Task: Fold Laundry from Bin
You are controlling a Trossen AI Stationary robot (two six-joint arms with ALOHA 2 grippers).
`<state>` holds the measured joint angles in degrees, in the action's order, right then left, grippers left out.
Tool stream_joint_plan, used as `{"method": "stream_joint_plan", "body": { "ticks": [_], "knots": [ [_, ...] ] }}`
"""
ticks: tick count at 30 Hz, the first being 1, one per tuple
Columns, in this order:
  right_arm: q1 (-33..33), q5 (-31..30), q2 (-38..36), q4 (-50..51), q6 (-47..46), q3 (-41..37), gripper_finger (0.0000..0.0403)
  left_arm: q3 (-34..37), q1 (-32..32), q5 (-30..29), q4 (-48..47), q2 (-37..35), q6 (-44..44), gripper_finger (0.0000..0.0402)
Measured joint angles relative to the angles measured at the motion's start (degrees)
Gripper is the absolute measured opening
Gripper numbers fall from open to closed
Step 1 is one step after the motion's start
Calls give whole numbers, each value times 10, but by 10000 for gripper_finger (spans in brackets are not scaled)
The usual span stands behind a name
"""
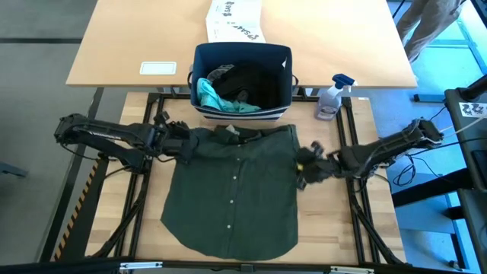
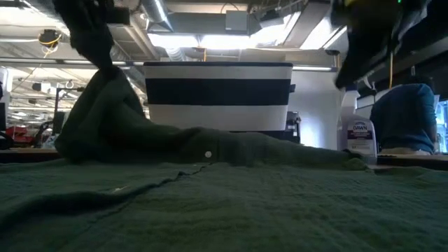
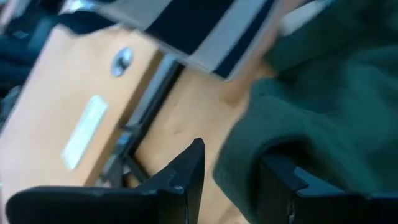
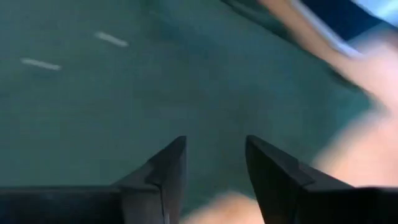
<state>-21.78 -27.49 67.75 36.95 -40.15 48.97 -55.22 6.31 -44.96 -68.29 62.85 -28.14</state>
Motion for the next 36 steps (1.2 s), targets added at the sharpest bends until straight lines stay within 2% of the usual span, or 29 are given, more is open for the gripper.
{"method": "stream_joint_plan", "body": {
  "ticks": [3,7,10,12,13,15,17,19,22,28,31,33,36],
  "knots": [
    [-59,1,22,-129,17,-15,167,-12,43,43,24,0,-1,109],
    [-119,2,89,-192,9,-22,167,-13,110,114,64,2,-6,109],
    [-148,10,154,-224,-21,-23,167,-14,148,88,23,5,-40,109],
    [-161,24,198,-264,-35,-23,167,-14,157,62,-38,5,-102,109],
    [-168,33,220,-291,-43,-23,167,-13,159,71,-40,4,-134,109],
    [-181,47,262,-360,-49,-23,167,-3,177,132,18,5,-140,109],
    [-195,60,302,-433,-51,-20,167,15,215,219,115,12,-123,109],
    [-208,67,335,-474,-50,-9,167,37,253,281,227,25,-119,109],
    [-221,66,370,-475,-50,23,167,65,308,300,344,72,-135,109],
    [-234,60,412,-396,-68,58,167,92,383,279,352,206,-255,109],
    [-234,65,413,-379,-81,64,167,96,404,302,363,270,-327,109],
    [-240,80,413,-381,-89,63,167,94,419,325,390,307,-348,109],
    [-253,104,412,-383,-103,63,167,91,438,333,479,342,-373,109]
  ]
}}
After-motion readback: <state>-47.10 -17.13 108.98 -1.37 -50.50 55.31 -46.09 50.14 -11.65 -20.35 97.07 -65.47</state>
